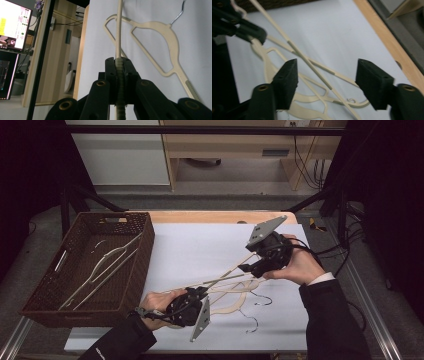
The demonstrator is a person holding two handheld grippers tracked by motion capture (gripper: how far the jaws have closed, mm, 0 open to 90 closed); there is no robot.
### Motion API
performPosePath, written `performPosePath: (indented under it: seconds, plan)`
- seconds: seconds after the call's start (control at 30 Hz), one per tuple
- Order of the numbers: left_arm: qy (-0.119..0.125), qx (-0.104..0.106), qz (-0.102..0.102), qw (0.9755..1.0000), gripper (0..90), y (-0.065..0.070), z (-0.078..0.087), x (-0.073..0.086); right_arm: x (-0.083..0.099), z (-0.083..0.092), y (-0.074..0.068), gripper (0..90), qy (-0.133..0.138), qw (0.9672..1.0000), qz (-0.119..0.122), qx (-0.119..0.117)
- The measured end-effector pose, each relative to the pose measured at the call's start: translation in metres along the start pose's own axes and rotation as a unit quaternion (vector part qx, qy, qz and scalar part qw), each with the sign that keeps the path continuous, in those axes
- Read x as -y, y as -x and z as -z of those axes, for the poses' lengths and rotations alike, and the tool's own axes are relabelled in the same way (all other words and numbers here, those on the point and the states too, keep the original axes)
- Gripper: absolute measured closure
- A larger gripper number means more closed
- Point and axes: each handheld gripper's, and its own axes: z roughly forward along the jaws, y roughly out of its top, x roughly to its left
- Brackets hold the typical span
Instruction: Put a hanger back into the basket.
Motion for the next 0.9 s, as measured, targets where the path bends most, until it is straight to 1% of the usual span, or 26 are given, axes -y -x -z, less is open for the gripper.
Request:
performPosePath:
  seconds: [0.03,0.07,0.1,0.17,0.2,0.23,0.27,0.3,0.37,0.4,0.43,0.47,0.53,0.57,0.6,0.67,0.7,0.73,0.8,0.83,0.87,0.9]
  plan:
    - [0.005,0.002,0.008,1.0000,85.1,-0.001,0.001,0.000,0.004,0.001,0.003,27.5,0.011,0.9998,-0.008,0.010]
    - [0.003,0.006,0.012,0.9999,85.1,-0.003,0.001,0.000,0.009,0.001,0.006,27.1,0.018,0.9994,-0.021,0.019]
    - [0.003,0.011,0.014,0.9998,85.1,-0.004,0.002,0.000,0.012,0.000,0.008,24.9,0.022,0.9991,-0.026,0.025]
    - [0.001,0.025,0.023,0.9994,85.1,-0.008,0.003,0.001,0.021,-0.002,0.015,22.2,0.031,0.9976,-0.045,0.043]
    - [0.001,0.029,0.025,0.9993,85.1,-0.010,0.004,0.002,0.026,-0.003,0.018,21.5,0.035,0.9963,-0.060,0.051]
    - [0.001,0.038,0.033,0.9987,85.1,-0.013,0.005,0.003,0.031,-0.003,0.021,20.9,0.042,0.9949,-0.071,0.058]
    - [0.003,0.040,0.037,0.9985,85.1,-0.015,0.006,0.003,0.037,-0.003,0.024,20.8,0.051,0.9929,-0.081,0.071]
    - [0.004,0.043,0.042,0.9982,85.1,-0.017,0.007,0.004,0.041,-0.003,0.026,21.0,0.054,0.9917,-0.086,0.078]
    - [0.006,0.045,0.055,0.9974,85.1,-0.023,0.009,0.006,0.052,-0.001,0.030,19.6,0.068,0.9874,-0.109,0.093]
    - [0.009,0.044,0.062,0.9971,85.1,-0.026,0.010,0.007,0.058,0.000,0.033,19.7,0.077,0.9844,-0.122,0.101]
    - [0.013,0.045,0.067,0.9966,85.1,-0.028,0.011,0.008,0.065,0.002,0.035,19.3,0.086,0.9808,-0.133,0.114]
    - [0.014,0.047,0.074,0.9961,85.1,-0.031,0.012,0.009,0.069,0.004,0.037,19.1,0.092,0.9782,-0.142,0.121]
    - [0.017,0.051,0.089,0.9946,85.1,-0.037,0.015,0.012,0.081,0.008,0.041,18.5,0.109,0.9709,-0.164,0.137]
    - [0.021,0.054,0.100,0.9933,85.1,-0.041,0.017,0.014,0.088,0.010,0.042,18.0,0.118,0.9668,-0.177,0.141]
    - [0.024,0.058,0.111,0.9918,85.1,-0.044,0.019,0.016,0.096,0.011,0.044,18.1,0.126,0.9621,-0.189,0.150]
    - [0.034,0.061,0.133,0.9887,85.1,-0.048,0.020,0.019,0.108,0.013,0.045,17.6,0.136,0.9554,-0.206,0.163]
    - [0.032,0.066,0.136,0.9880,85.1,-0.051,0.021,0.021,0.112,0.014,0.045,17.4,0.138,0.9537,-0.210,0.166]
    - [0.035,0.067,0.145,0.9865,85.1,-0.053,0.022,0.022,0.117,0.014,0.045,17.1,0.143,0.9512,-0.213,0.172]
    - [0.036,0.076,0.161,0.9834,85.1,-0.058,0.023,0.025,0.127,0.014,0.044,16.8,0.146,0.9467,-0.223,0.180]
    - [0.033,0.083,0.167,0.9819,85.1,-0.062,0.024,0.027,0.132,0.014,0.043,16.5,0.149,0.9456,-0.226,0.180]
    - [0.032,0.087,0.171,0.9808,85.1,-0.064,0.024,0.028,0.136,0.014,0.041,15.2,0.146,0.9444,-0.231,0.183]
    - [0.030,0.088,0.175,0.9803,85.1,-0.066,0.024,0.029,0.139,0.013,0.040,15.1,0.143,0.9442,-0.231,0.187]
